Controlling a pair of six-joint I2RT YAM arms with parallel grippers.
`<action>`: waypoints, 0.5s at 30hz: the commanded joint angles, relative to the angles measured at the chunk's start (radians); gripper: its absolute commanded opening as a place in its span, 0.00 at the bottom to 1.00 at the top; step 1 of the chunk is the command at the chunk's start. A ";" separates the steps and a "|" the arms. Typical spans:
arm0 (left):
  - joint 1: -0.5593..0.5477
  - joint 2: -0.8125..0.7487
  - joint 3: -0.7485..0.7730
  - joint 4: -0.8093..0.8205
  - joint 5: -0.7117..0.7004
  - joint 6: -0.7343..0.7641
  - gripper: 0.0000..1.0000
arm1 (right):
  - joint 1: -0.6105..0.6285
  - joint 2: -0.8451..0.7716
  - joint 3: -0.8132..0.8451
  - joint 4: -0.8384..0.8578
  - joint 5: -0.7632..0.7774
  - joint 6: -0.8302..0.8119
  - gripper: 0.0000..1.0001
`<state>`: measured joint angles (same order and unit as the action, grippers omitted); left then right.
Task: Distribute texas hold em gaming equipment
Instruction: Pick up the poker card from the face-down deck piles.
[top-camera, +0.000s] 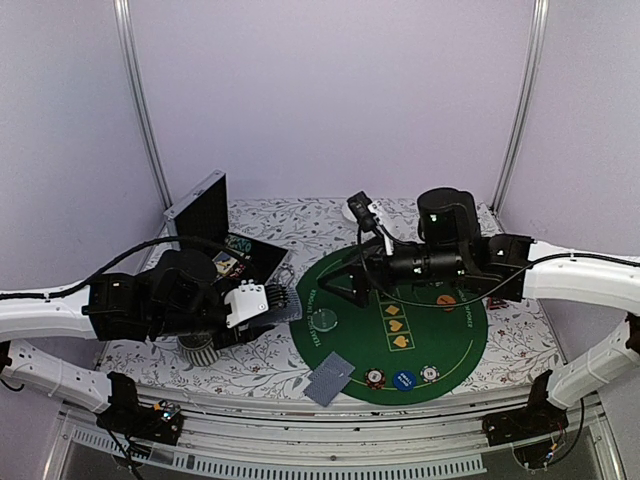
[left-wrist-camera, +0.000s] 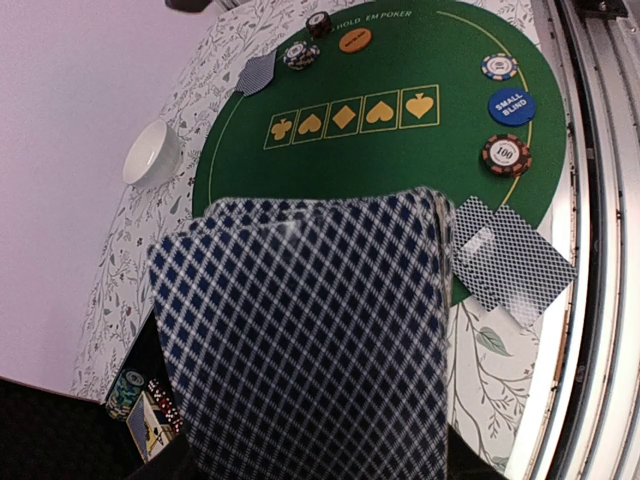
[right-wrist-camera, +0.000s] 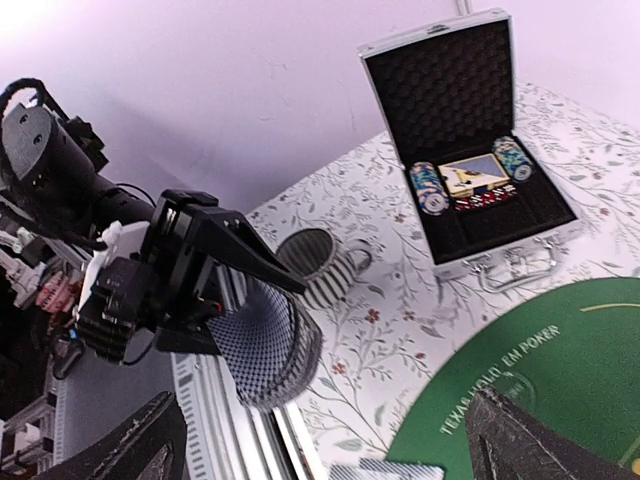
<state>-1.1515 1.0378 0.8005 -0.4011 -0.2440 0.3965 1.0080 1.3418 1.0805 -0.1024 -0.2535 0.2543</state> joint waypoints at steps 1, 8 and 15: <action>0.009 -0.010 -0.004 0.023 0.002 0.001 0.53 | 0.031 0.128 0.006 0.253 -0.164 0.124 0.99; 0.010 -0.012 -0.006 0.024 0.005 0.002 0.53 | 0.041 0.319 0.150 0.154 -0.188 0.120 1.00; 0.009 -0.017 -0.006 0.024 0.005 0.001 0.53 | 0.040 0.382 0.213 0.059 -0.140 0.110 0.98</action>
<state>-1.1515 1.0378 0.8005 -0.4007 -0.2440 0.3965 1.0466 1.7081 1.2518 0.0204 -0.4217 0.3599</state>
